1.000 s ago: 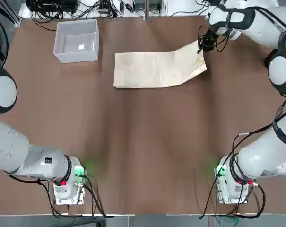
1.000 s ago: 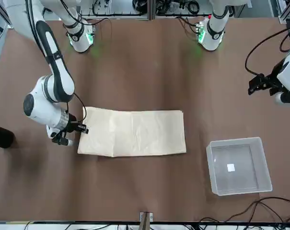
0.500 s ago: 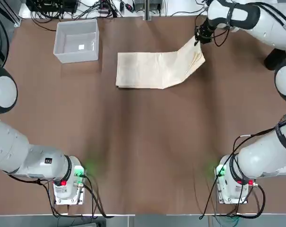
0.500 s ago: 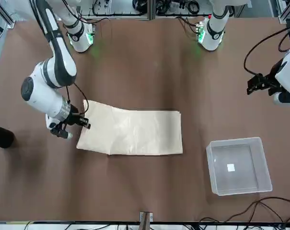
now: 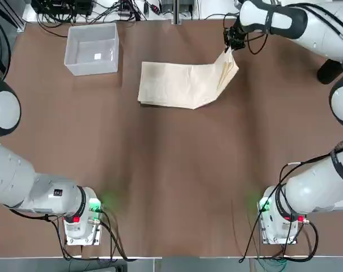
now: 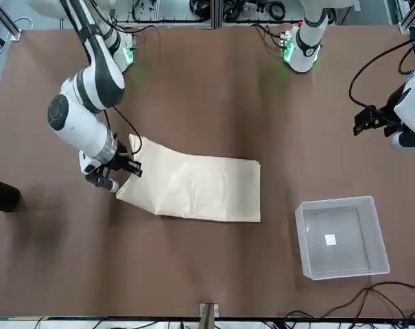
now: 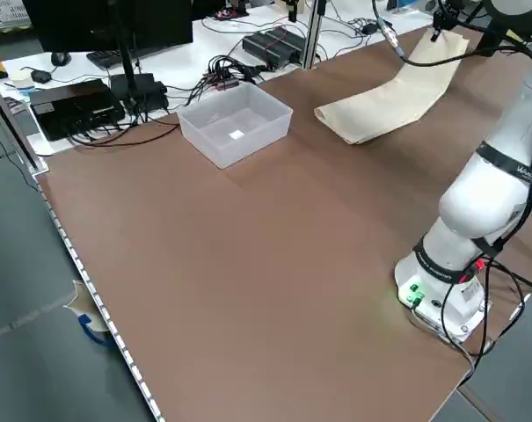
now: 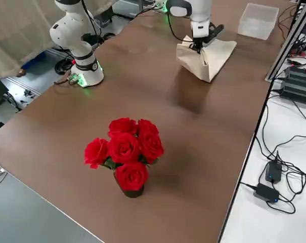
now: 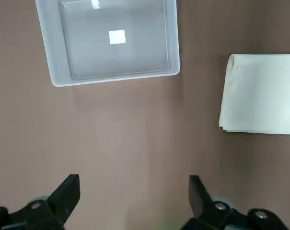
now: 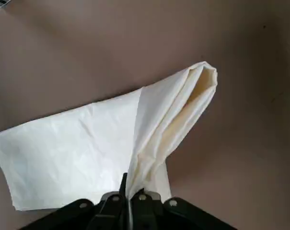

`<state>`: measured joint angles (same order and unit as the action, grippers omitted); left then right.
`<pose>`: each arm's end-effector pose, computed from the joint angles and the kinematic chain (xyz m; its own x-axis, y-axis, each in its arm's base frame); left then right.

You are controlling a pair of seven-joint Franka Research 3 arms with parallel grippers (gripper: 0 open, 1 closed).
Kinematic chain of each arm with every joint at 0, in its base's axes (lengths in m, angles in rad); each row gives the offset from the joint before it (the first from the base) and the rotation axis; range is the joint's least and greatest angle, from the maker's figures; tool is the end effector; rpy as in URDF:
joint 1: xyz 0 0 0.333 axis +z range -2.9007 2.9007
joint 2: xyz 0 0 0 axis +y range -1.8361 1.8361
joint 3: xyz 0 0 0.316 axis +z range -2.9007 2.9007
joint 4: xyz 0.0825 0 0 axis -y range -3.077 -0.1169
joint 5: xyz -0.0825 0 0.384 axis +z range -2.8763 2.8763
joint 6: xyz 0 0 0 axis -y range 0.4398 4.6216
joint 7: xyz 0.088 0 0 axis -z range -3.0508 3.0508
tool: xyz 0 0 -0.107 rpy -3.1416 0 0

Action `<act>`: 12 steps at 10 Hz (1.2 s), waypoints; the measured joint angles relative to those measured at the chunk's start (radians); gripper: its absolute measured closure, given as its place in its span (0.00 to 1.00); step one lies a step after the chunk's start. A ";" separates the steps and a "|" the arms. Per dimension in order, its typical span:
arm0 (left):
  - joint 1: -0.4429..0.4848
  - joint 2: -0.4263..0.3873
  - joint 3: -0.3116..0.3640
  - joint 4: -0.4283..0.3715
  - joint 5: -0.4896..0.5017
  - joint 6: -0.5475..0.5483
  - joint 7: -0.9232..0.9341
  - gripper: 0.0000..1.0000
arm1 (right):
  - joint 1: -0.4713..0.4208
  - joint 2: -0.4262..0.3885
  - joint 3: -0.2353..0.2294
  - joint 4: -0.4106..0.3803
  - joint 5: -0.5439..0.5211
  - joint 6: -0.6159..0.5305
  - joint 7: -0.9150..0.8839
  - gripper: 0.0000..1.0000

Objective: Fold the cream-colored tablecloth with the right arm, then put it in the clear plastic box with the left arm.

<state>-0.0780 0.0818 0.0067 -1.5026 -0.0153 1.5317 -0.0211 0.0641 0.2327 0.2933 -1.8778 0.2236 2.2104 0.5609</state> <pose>0.5738 -0.0428 0.6070 0.9973 -0.0507 -0.0530 -0.0500 -0.9987 0.0136 0.5843 0.2161 0.4042 0.9440 -0.3240 -0.0621 -0.3287 -0.9070 -0.2632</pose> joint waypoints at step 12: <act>0.000 0.000 0.000 0.000 0.000 0.000 0.000 0.00 | 0.005 -0.008 0.184 0.152 -0.135 -0.146 0.308 0.96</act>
<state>-0.0781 0.0819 0.0069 -1.5026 -0.0153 1.5317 -0.0211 0.0693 0.2251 0.4775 -1.7259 0.0886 2.0641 0.8685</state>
